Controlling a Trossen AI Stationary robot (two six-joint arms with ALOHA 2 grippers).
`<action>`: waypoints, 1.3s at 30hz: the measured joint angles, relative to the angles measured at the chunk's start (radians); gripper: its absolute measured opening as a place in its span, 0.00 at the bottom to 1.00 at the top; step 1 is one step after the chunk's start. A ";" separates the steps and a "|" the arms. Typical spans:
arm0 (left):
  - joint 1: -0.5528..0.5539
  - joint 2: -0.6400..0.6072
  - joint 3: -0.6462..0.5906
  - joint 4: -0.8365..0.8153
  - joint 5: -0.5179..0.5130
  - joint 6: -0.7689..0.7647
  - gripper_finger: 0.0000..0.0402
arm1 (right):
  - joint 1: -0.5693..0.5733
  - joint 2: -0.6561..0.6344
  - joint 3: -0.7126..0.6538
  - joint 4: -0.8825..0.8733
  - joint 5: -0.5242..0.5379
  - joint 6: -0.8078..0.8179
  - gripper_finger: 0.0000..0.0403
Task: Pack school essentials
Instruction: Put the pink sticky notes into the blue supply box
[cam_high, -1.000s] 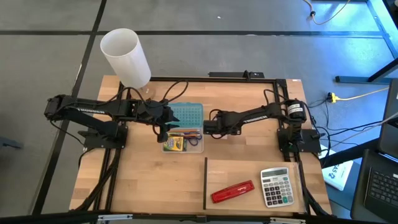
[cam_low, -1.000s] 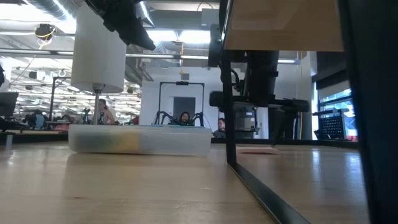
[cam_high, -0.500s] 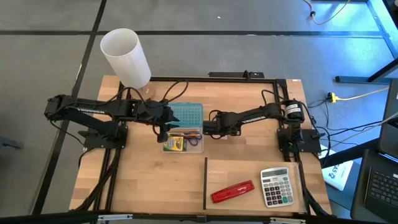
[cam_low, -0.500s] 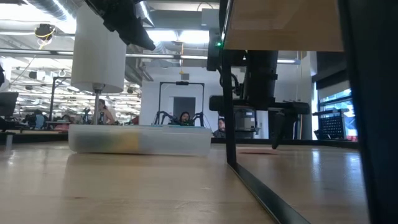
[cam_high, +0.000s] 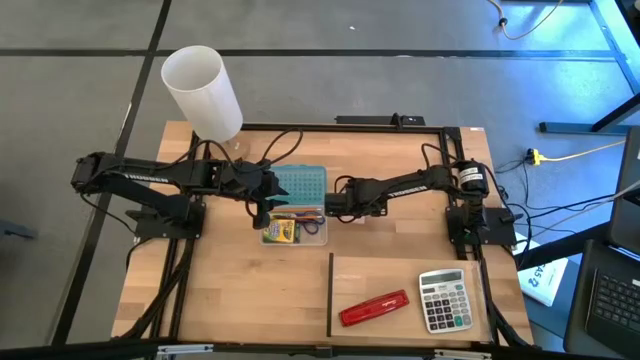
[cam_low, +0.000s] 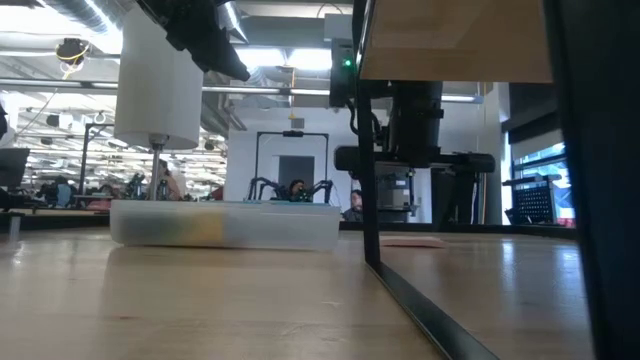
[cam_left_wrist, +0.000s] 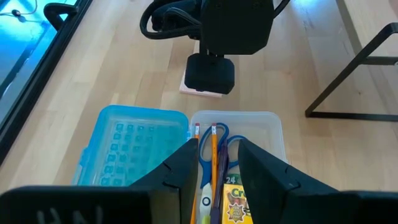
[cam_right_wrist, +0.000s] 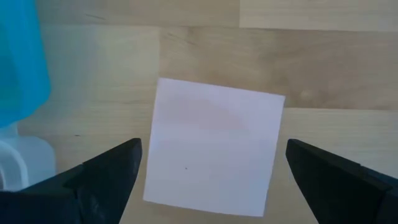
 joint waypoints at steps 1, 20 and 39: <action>0.000 0.000 0.000 0.000 0.000 0.000 0.27 | 0.000 0.000 0.000 0.000 0.001 0.000 0.99; 0.000 0.000 0.000 0.000 -0.016 0.000 0.27 | 0.007 -0.002 -0.062 0.109 0.021 0.021 0.99; 0.000 0.000 0.000 0.000 -0.018 0.000 0.27 | 0.007 0.000 -0.013 -0.011 0.013 0.065 0.99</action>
